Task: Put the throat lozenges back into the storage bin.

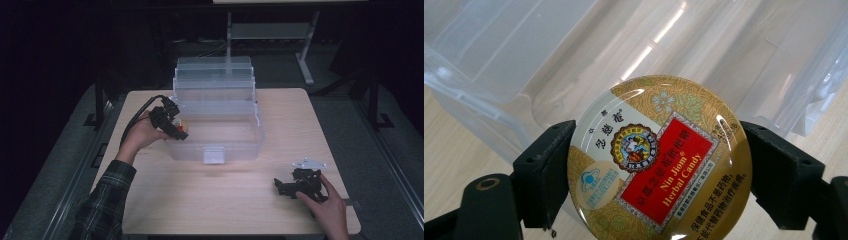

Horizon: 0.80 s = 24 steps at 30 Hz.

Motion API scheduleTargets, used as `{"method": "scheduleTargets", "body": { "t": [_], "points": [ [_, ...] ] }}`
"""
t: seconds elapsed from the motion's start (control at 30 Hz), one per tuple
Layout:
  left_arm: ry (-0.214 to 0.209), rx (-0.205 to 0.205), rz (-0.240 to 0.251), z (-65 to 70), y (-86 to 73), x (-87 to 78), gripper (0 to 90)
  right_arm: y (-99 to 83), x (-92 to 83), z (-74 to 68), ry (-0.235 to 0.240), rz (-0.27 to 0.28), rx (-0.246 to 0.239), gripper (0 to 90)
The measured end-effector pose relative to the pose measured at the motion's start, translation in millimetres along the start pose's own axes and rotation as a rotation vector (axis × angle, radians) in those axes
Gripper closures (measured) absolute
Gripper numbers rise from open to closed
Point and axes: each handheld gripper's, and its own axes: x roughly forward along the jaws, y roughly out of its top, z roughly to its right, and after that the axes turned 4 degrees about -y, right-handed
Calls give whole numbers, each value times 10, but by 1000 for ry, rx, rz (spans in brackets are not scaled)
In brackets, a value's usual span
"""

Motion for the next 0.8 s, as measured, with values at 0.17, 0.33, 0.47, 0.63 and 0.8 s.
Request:
{"method": "scheduleTargets", "body": {
  "t": [0.17, 0.33, 0.47, 0.63, 0.8],
  "points": [
    [-6, 2, 2, -5, -4, 0, 184, 0, 0, 0, 0, 0, 0, 0],
    [-9, -3, 7, 5, -7, -10, 183, 0, 0, 0, 0, 0, 0, 0],
    [-8, 5, 11, 9, -12, -32, 183, 0, 0, 0, 0, 0, 0, 0],
    [-2, 10, 21, 34, -26, -87, 183, 0, 0, 0, 0, 0, 0, 0],
    [6, 9, 33, 66, -48, -153, 181, 0, 0, 0, 0, 0, 0, 0]
  ]
}}
